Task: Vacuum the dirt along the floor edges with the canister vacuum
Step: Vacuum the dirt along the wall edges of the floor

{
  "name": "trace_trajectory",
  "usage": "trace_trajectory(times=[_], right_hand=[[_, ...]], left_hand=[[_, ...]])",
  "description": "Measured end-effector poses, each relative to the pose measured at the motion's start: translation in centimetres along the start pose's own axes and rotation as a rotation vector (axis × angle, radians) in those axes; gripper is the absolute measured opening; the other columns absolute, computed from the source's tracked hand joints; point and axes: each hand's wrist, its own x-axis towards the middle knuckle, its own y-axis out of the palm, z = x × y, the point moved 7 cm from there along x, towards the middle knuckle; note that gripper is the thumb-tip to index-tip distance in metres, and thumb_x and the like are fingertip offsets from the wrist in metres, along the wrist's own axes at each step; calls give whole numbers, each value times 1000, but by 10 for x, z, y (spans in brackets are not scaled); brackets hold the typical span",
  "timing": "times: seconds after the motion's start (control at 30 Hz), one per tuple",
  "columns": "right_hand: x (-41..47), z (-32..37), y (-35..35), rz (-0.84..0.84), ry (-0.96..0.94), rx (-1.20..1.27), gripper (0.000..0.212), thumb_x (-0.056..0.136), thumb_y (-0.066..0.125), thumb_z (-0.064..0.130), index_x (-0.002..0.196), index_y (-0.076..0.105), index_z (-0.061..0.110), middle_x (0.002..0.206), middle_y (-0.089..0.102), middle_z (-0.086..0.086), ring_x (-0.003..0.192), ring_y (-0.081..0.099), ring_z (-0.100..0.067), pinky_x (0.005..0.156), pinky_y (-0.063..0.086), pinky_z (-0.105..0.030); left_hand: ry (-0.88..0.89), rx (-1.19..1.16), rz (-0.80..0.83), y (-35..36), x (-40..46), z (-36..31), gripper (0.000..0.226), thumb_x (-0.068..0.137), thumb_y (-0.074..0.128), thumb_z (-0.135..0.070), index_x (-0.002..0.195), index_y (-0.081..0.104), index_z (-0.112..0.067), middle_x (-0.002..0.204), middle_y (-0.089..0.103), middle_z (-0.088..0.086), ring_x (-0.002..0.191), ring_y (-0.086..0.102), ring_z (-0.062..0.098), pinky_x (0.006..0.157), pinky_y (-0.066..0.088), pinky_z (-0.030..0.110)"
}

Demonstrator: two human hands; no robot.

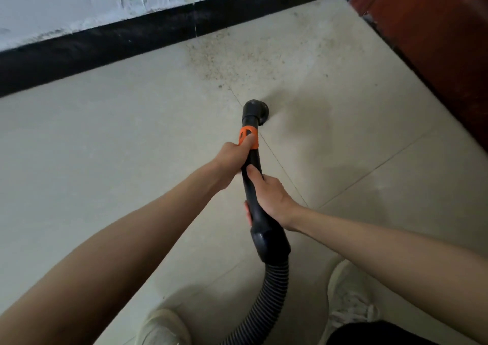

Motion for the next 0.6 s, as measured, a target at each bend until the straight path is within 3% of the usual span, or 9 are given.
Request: trace_trajectory(times=[0.13, 0.23, 0.33, 0.47, 0.6], right_hand=[[11, 10, 19, 107, -12, -62, 40, 101, 37, 42, 94, 48, 5, 53, 55, -8, 41, 51, -21, 44, 46, -26], [16, 12, 38, 186, -5, -50, 41, 100, 40, 47, 94, 47, 7, 58, 59, -9, 46, 56, -21, 50, 50, -27], [13, 2, 51, 233, 5, -175, 41, 96, 47, 51, 91, 51, 10, 73, 63, -6, 65, 61, -19, 70, 51, -28], [18, -17, 53, 141, 14, -172, 33, 90, 60, 47, 93, 57, 14, 88, 63, 0, 78, 60, -14, 72, 48, -23], [31, -3, 46, 11, -64, -225, 39, 80, 74, 46, 101, 55, 19, 97, 65, 1, 88, 64, -12, 82, 53, -32]], left_hand=[[19, -72, -54, -30, 6, 4, 43, 96, 47, -40, 101, 55, 2, 102, 63, 17, 89, 60, 25, 89, 50, 37], [11, -226, -115, -44, 10, 5, 40, 99, 41, -38, 107, 48, 0, 86, 59, 8, 74, 56, 16, 65, 48, 27], [37, -237, -233, -63, 14, 3, 41, 99, 36, -42, 105, 49, -3, 79, 58, 4, 66, 52, 15, 57, 42, 25], [67, -249, -325, -90, 27, -3, 45, 99, 37, -44, 103, 54, -1, 76, 58, 4, 62, 50, 15, 55, 40, 26], [66, -301, -369, -104, 42, -19, 45, 98, 38, -45, 101, 53, -2, 74, 58, 3, 61, 51, 15, 53, 40, 26]])
